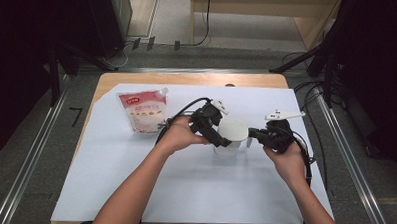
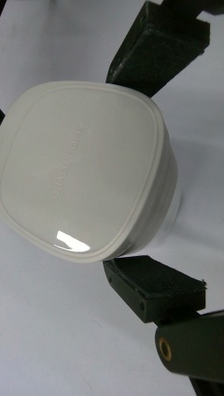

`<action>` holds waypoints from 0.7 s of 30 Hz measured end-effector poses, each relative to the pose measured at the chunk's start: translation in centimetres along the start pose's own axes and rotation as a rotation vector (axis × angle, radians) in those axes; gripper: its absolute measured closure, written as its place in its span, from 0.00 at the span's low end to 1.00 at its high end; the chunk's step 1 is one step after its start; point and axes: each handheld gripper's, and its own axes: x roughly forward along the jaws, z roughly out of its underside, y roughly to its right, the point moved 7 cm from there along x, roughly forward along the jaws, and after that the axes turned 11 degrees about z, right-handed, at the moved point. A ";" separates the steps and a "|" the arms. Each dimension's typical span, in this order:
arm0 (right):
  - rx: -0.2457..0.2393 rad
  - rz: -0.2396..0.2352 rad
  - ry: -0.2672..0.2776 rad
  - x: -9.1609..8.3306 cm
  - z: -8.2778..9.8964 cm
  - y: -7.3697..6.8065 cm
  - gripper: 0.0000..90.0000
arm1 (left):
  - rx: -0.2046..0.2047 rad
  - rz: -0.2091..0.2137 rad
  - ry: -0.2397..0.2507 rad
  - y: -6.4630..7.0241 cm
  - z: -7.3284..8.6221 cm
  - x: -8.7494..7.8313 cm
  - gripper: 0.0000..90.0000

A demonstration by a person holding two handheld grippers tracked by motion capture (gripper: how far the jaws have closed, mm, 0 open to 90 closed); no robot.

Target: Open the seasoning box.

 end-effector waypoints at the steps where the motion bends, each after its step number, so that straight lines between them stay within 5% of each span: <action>1: -0.001 0.000 0.001 0.0 0.0 0.0 1.00 | 0.000 -0.002 0.002 0.0 0.0 0.0 0.17; 10: -0.007 -0.010 0.011 0.1 -0.1 -0.2 1.00 | 0.009 0.008 0.019 -0.3 0.7 0.1 0.17; 13: -0.010 -0.010 0.014 0.1 -0.1 -0.2 1.00 | -0.009 0.009 -0.013 -0.6 1.5 0.8 0.18; 21: -0.011 -0.005 0.014 0.1 -0.1 -0.1 1.00 | -0.004 0.017 0.040 -0.3 1.0 -0.1 0.19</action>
